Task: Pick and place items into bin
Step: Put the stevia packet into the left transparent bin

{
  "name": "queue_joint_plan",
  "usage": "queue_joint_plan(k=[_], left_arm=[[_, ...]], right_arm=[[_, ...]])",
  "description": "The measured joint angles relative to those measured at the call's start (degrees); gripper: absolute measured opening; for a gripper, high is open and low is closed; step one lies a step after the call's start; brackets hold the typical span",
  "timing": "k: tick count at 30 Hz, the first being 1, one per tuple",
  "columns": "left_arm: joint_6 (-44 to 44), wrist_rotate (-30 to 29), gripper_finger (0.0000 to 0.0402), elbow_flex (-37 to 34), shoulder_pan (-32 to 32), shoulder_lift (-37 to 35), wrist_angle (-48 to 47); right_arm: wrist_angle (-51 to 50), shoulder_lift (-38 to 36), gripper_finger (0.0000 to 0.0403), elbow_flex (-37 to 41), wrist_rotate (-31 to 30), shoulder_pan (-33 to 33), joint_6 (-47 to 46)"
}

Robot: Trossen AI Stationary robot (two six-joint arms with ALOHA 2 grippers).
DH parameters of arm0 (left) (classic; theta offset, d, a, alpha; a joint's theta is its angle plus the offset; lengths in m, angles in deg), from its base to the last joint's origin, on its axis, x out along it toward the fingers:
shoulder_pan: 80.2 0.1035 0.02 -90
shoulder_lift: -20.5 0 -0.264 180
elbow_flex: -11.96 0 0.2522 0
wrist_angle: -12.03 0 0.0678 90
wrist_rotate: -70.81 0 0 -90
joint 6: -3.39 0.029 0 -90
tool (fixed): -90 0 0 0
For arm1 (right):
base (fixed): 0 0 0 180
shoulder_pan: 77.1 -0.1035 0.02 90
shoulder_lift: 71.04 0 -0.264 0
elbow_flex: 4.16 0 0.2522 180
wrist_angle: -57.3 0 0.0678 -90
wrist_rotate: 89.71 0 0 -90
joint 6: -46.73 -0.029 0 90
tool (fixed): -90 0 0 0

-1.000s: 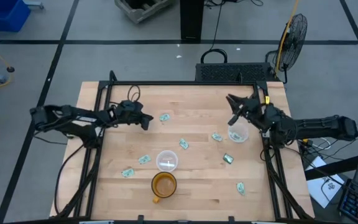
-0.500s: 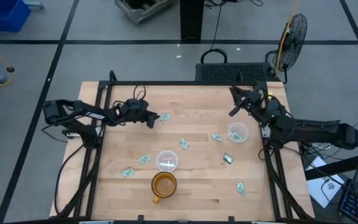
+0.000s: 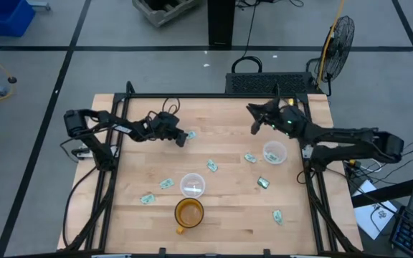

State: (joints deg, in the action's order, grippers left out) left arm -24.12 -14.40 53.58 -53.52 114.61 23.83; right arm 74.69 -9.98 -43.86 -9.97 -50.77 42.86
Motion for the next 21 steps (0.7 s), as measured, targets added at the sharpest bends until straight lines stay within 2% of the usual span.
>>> queue_joint_plan(k=[2, 8, 21], left_arm=[[-1.35, 0.16, 0.0177, 0.00, -0.02, -0.01, -0.19], [-2.20, 0.56, 0.0164, 0.07, -0.96, -0.09, -1.44], [0.45, -0.44, 0.0018, 0.09, -1.97, -0.09, -3.21]], right_arm=[[-3.61, 2.38, 0.0052, -1.64, 0.06, 0.13, 0.10], [-2.60, 5.08, 0.0052, -2.16, 0.07, 0.13, 0.03], [0.92, 5.05, 0.0052, -2.16, 0.07, 0.12, 0.04]])
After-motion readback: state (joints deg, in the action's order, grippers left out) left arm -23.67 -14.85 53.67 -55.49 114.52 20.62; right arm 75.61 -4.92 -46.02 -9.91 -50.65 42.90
